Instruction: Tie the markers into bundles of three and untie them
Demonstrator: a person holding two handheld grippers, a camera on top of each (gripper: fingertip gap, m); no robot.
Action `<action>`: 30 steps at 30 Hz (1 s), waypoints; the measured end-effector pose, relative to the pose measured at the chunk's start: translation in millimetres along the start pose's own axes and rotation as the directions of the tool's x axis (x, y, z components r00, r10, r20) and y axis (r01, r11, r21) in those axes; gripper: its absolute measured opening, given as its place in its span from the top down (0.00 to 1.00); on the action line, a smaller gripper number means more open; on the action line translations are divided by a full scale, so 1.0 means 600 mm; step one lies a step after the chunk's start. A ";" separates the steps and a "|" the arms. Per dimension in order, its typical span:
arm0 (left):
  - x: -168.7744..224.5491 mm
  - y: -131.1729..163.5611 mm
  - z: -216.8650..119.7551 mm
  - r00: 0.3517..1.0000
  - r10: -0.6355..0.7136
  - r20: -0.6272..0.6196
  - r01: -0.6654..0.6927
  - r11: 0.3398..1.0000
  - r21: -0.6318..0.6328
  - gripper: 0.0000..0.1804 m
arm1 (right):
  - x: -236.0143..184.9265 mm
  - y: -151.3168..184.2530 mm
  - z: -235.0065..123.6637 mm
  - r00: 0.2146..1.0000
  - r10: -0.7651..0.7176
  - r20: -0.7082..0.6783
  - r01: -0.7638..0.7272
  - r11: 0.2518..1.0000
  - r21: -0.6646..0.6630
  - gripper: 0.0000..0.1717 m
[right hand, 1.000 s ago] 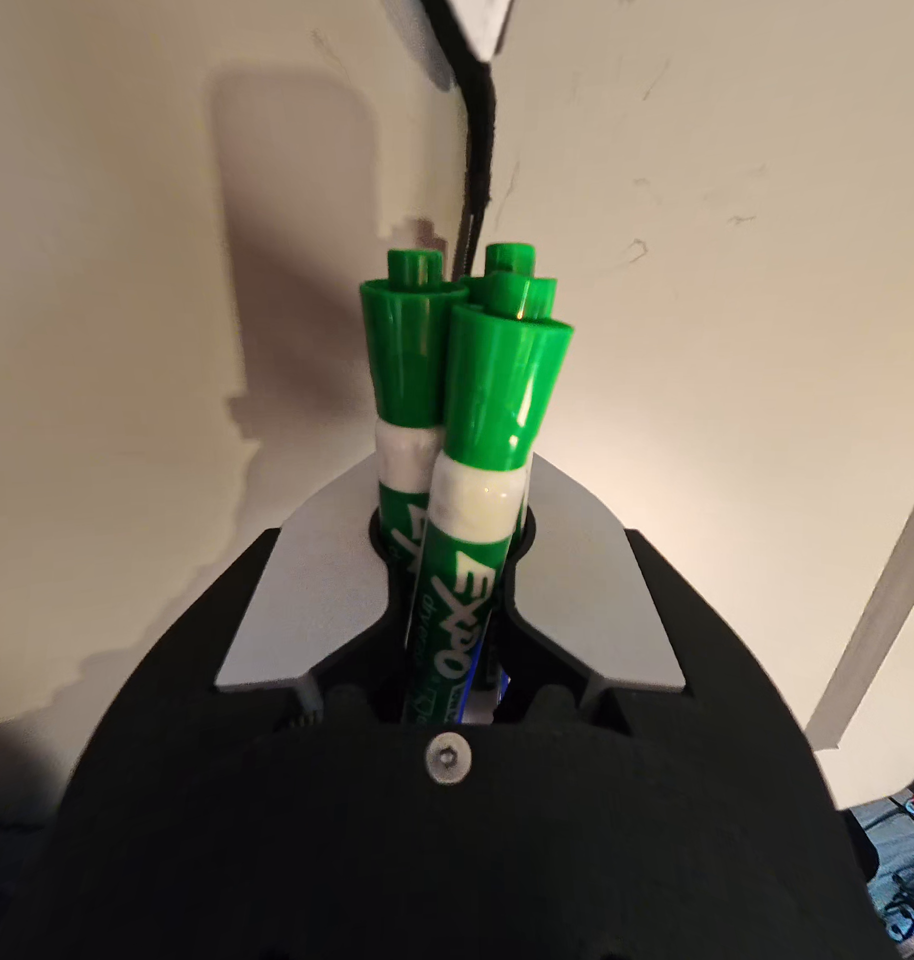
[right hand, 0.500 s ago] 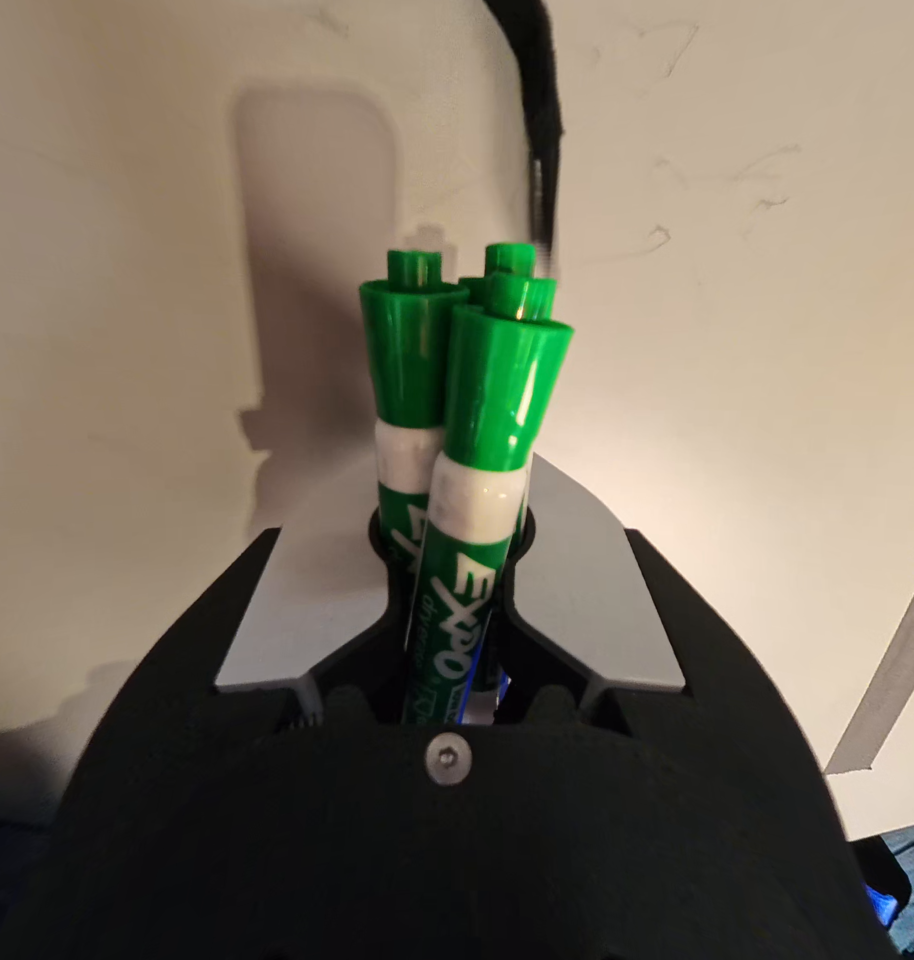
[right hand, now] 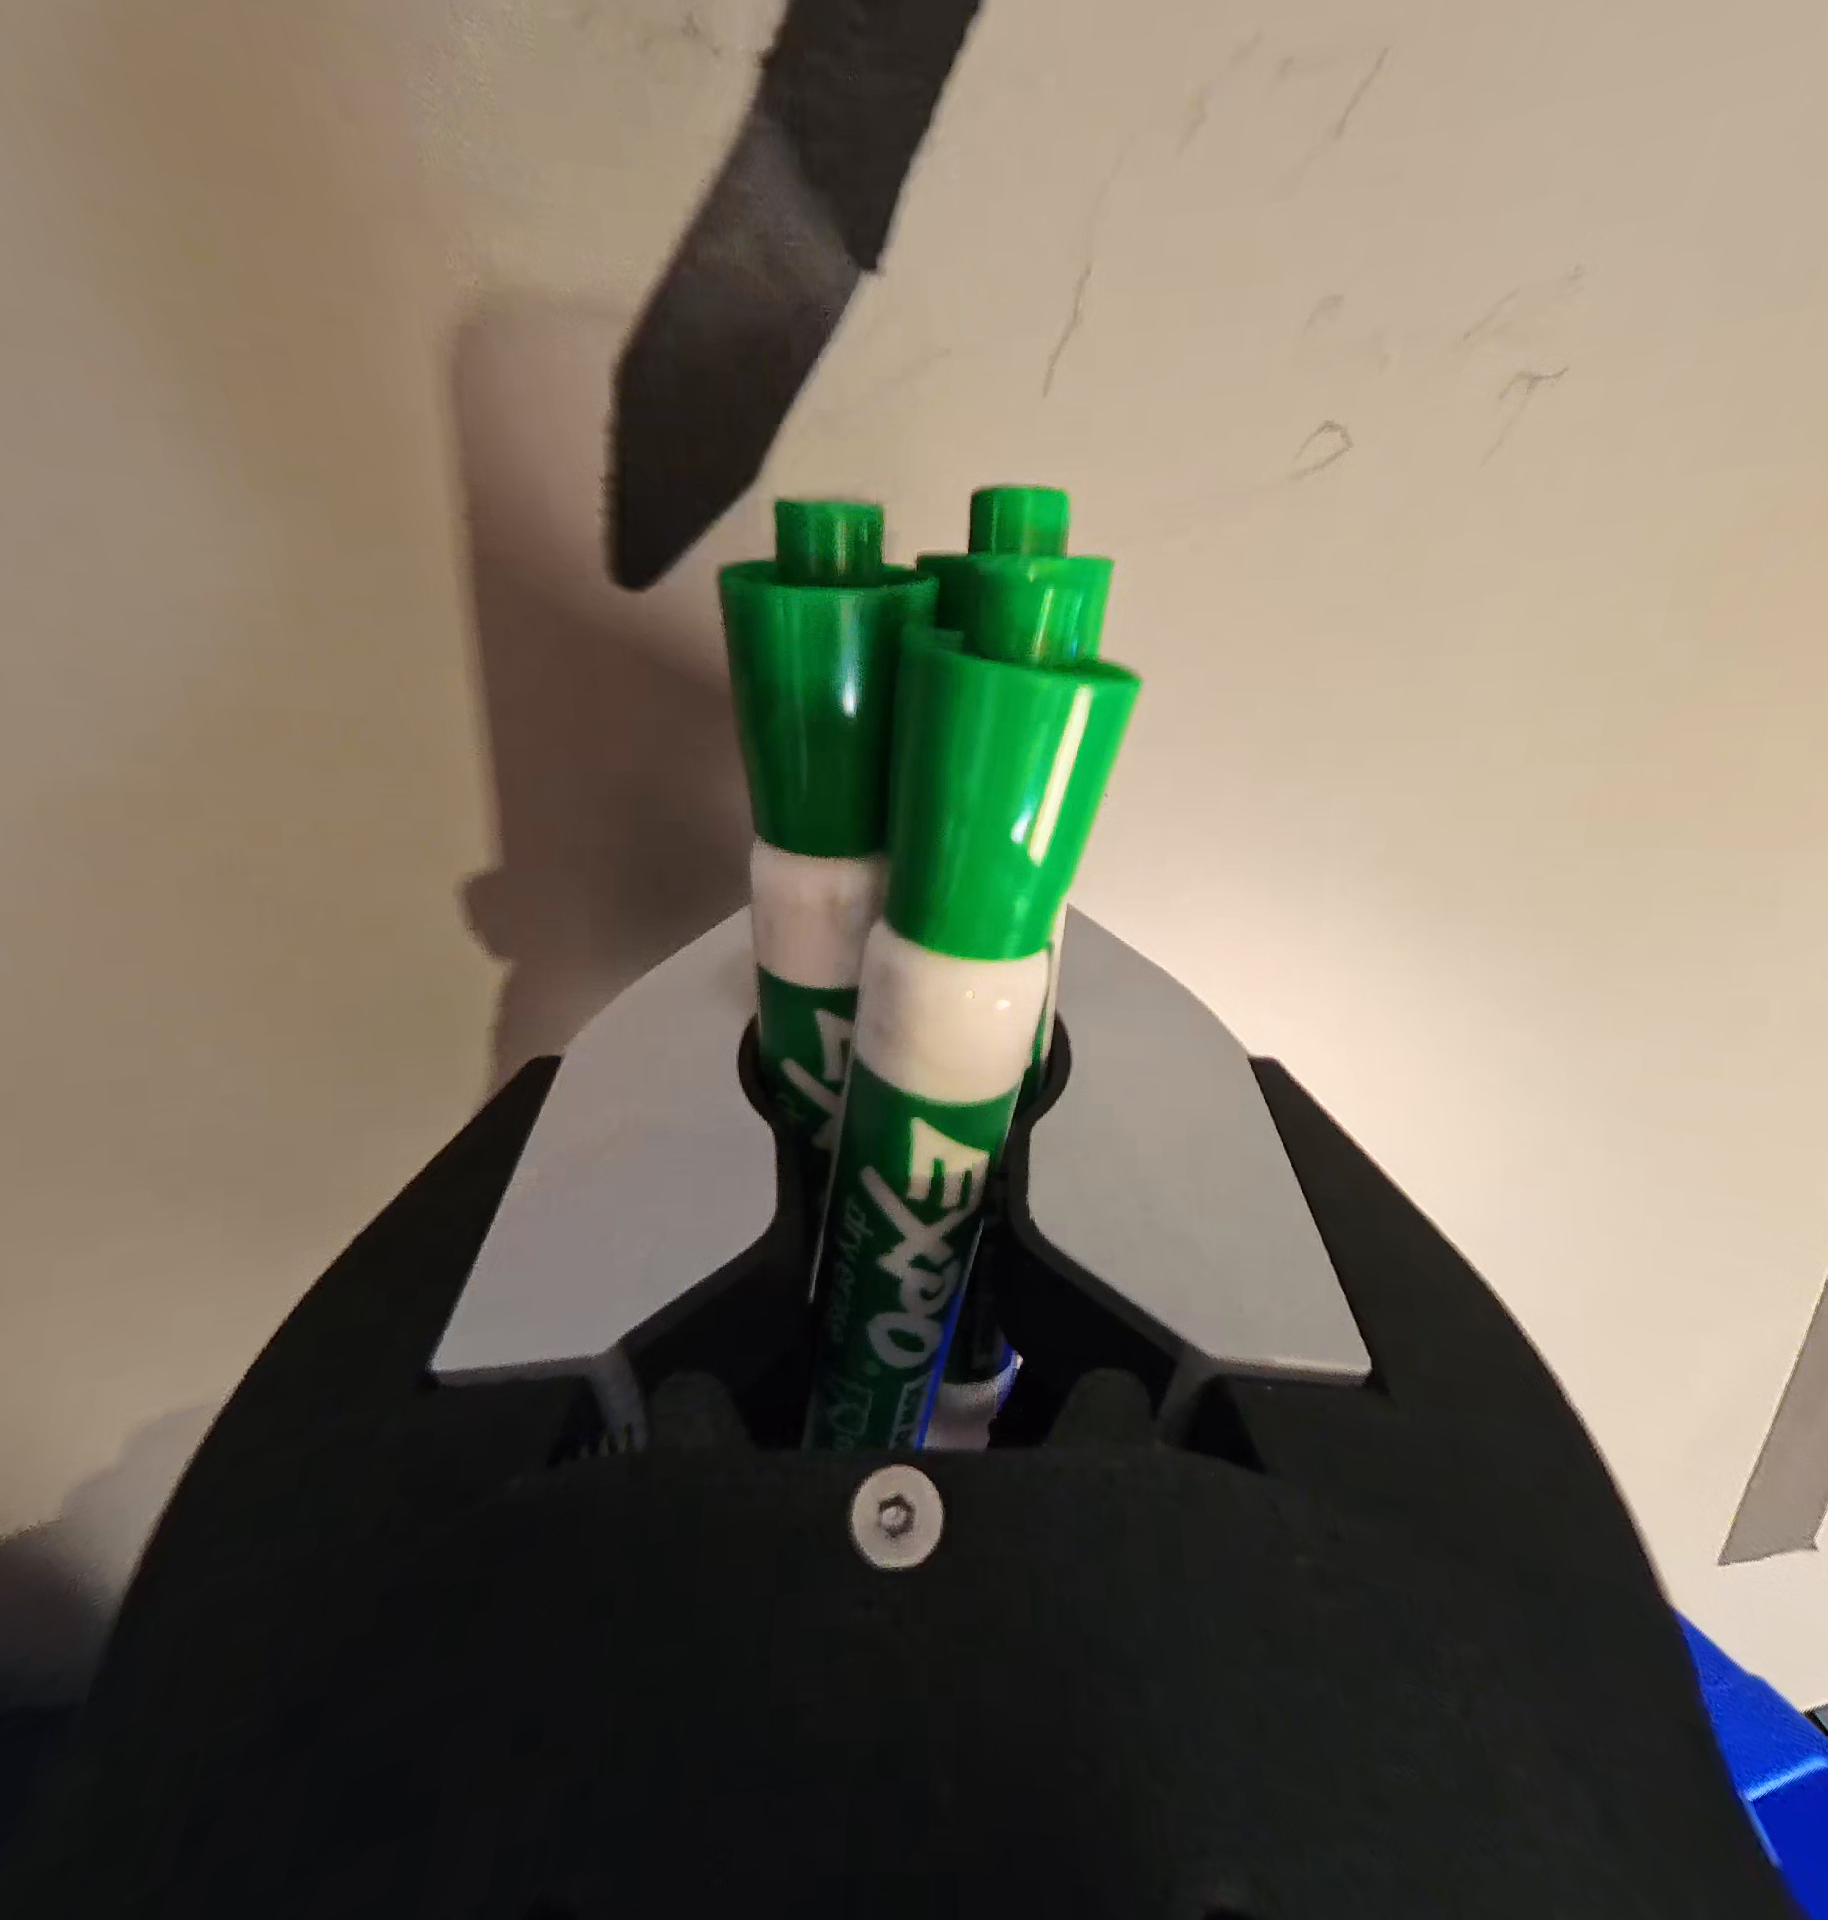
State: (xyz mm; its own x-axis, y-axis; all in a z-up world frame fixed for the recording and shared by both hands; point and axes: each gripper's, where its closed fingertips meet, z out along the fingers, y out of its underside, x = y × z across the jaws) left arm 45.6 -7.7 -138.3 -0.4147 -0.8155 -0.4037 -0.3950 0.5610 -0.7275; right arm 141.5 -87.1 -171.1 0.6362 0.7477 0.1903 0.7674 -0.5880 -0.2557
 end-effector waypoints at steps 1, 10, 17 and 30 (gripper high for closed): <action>0.001 -0.004 -0.002 0.999 0.050 0.015 -0.050 0.999 0.016 0.98 | 0.000 0.000 -0.001 1.000 0.003 -0.001 -0.003 1.000 0.006 0.76; 0.000 0.022 0.010 0.959 0.268 0.088 -0.256 0.959 -0.125 0.98 | -0.012 0.005 0.014 1.000 -0.017 0.020 0.018 0.999 -0.039 0.76; 0.006 0.027 0.014 0.974 0.220 0.057 -0.211 0.969 -0.129 0.98 | -0.026 0.018 0.024 0.998 -0.038 0.054 0.044 0.993 -0.112 0.77; 0.048 0.042 0.016 0.992 0.054 -0.118 -0.075 0.982 -0.173 0.76 | -0.046 0.013 0.022 0.993 -0.090 0.077 0.099 0.988 -0.122 0.77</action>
State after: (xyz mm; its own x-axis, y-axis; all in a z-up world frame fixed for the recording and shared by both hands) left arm 31.9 -18.6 -173.5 -0.5292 -0.7614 -0.3746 -0.4991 0.6363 -0.5882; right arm 128.6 -108.3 -191.1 0.5567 0.8190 0.1392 0.8305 -0.5444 -0.1180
